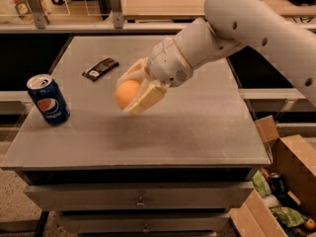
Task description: Pick orange
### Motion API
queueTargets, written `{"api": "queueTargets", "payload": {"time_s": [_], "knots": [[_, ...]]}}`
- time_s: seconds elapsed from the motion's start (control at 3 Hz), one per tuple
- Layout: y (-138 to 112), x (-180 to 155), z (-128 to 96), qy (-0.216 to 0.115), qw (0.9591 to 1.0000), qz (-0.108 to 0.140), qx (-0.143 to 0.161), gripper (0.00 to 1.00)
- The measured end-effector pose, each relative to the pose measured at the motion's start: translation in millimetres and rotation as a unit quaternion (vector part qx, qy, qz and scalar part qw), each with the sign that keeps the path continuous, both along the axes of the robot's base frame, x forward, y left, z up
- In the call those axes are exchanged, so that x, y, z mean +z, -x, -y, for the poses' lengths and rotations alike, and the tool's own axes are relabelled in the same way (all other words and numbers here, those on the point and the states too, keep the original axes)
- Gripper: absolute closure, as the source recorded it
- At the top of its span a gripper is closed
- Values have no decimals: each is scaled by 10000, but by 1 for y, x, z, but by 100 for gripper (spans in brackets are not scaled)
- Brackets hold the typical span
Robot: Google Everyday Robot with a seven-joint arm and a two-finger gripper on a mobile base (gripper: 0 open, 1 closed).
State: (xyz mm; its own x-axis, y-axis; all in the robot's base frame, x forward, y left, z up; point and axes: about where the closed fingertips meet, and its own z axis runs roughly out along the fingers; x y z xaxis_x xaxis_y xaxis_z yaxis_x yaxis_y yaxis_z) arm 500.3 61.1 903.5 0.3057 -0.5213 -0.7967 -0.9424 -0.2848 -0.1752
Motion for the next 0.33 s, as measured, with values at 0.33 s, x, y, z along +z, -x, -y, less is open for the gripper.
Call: {"api": "queueTargets", "payload": {"time_s": [0.33], "knots": [[-10, 36, 12, -70, 9995, 207, -223, 100]]}}
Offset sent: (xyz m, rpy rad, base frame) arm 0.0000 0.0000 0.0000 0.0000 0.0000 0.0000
